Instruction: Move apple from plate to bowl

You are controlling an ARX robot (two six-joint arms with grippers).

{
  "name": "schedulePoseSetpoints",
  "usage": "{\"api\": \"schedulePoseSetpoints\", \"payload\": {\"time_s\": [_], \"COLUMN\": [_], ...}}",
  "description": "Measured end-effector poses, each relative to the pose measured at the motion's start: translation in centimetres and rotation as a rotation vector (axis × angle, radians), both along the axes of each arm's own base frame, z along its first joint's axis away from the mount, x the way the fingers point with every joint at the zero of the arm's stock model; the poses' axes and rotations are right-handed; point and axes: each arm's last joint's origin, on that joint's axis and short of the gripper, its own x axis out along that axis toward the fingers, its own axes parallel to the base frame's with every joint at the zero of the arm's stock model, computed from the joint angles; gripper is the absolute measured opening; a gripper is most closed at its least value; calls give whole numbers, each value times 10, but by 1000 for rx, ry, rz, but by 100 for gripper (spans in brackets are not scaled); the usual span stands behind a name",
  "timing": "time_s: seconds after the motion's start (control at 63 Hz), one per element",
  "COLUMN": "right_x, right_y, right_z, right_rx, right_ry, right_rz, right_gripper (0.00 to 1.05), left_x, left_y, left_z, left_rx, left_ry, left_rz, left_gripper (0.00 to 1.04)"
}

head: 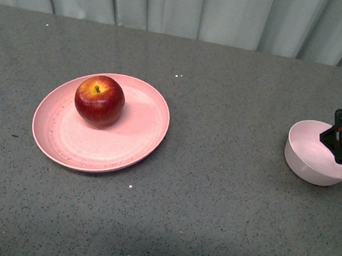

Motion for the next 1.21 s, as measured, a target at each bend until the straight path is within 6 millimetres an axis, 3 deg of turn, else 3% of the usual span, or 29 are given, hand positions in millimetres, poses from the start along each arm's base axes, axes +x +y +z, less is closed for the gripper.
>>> {"api": "schedulePoseSetpoints", "payload": {"time_s": [0.365,0.571,0.968,1.127,1.206], "right_x": [22,31,40,39,39], "right_y": [24,33,40,45,48], "right_z": [-33,-41,-44,-44,-42], "right_rx": [-29,-54,-97,-106,-112], "right_ry": [106,123,129,134,126], "right_rz": [108,131,167,188,206], "right_gripper": [95,93,29,7,1], "left_x": [0,0,0,0,0], "left_y": [0,0,0,0,0], "left_z": [0,0,0,0,0], "left_rx": [0,0,0,0,0], "left_ry": [0,0,0,0,0], "left_rz": [0,0,0,0,0], "left_gripper": [98,98,98,98,98]}}
